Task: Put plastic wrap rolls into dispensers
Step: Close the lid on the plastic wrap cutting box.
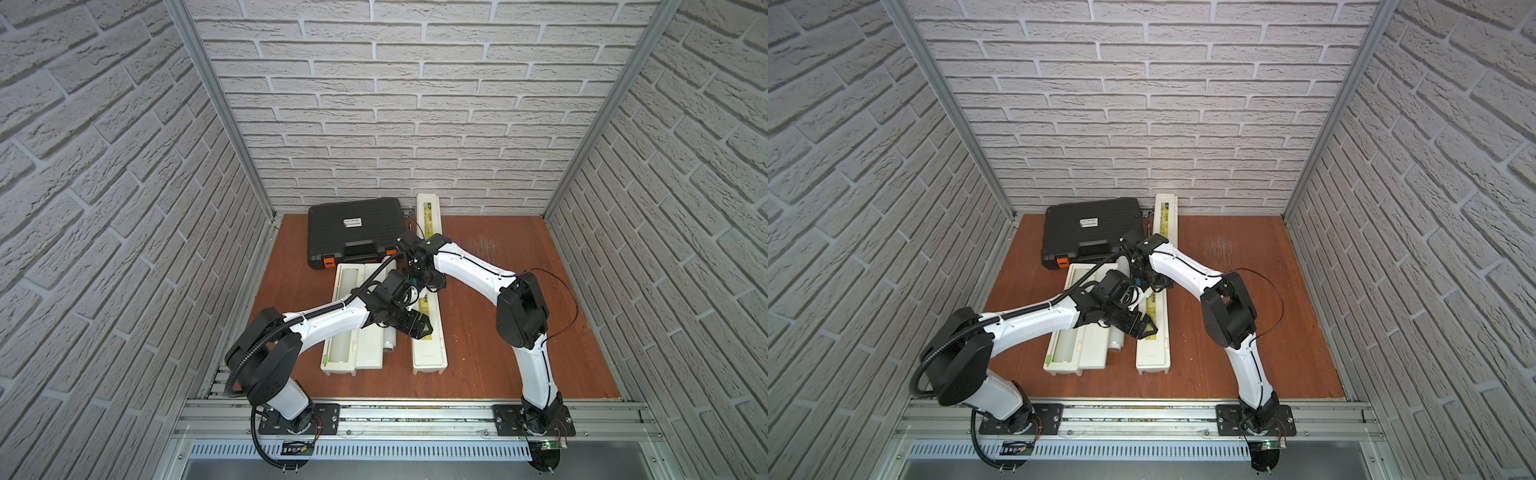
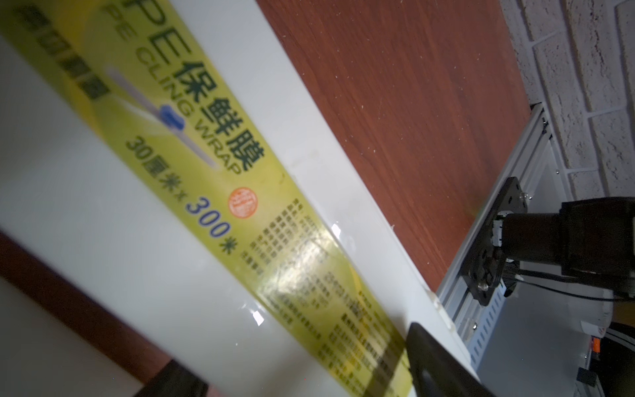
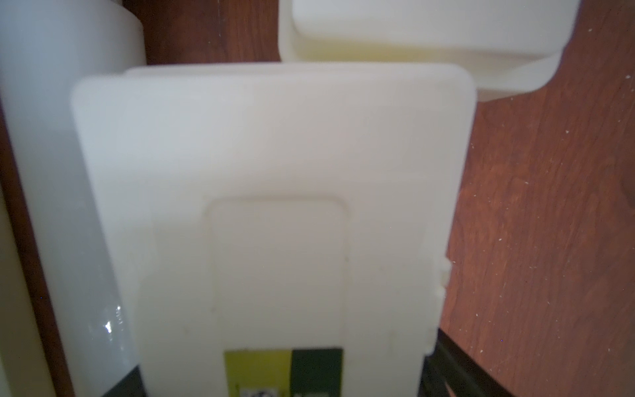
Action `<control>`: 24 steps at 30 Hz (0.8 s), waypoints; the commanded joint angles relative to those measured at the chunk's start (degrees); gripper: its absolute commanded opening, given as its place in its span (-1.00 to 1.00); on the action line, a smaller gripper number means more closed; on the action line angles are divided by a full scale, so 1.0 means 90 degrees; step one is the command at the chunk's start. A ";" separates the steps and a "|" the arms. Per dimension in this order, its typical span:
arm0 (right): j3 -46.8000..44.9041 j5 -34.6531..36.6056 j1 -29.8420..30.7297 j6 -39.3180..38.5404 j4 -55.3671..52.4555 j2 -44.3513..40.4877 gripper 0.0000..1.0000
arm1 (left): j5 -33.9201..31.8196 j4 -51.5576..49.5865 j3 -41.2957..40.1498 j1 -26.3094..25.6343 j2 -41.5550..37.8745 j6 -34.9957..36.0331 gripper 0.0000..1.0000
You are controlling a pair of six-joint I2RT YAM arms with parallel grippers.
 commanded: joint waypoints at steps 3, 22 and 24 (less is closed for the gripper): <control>-0.0124 0.0043 -0.0096 0.0149 0.0979 -0.0161 0.97 | -0.0716 -0.1139 -0.0187 0.0086 0.0853 0.0108 0.64; 0.0207 -0.0810 -0.0718 -0.0744 0.1287 -0.0378 1.00 | -0.0662 -0.1291 -0.0123 0.0107 0.1248 -0.0057 0.55; 0.0169 -0.0869 -0.0778 -0.0826 0.1352 -0.0468 1.00 | -0.0647 -0.1267 -0.0141 0.0108 0.1258 -0.0123 0.55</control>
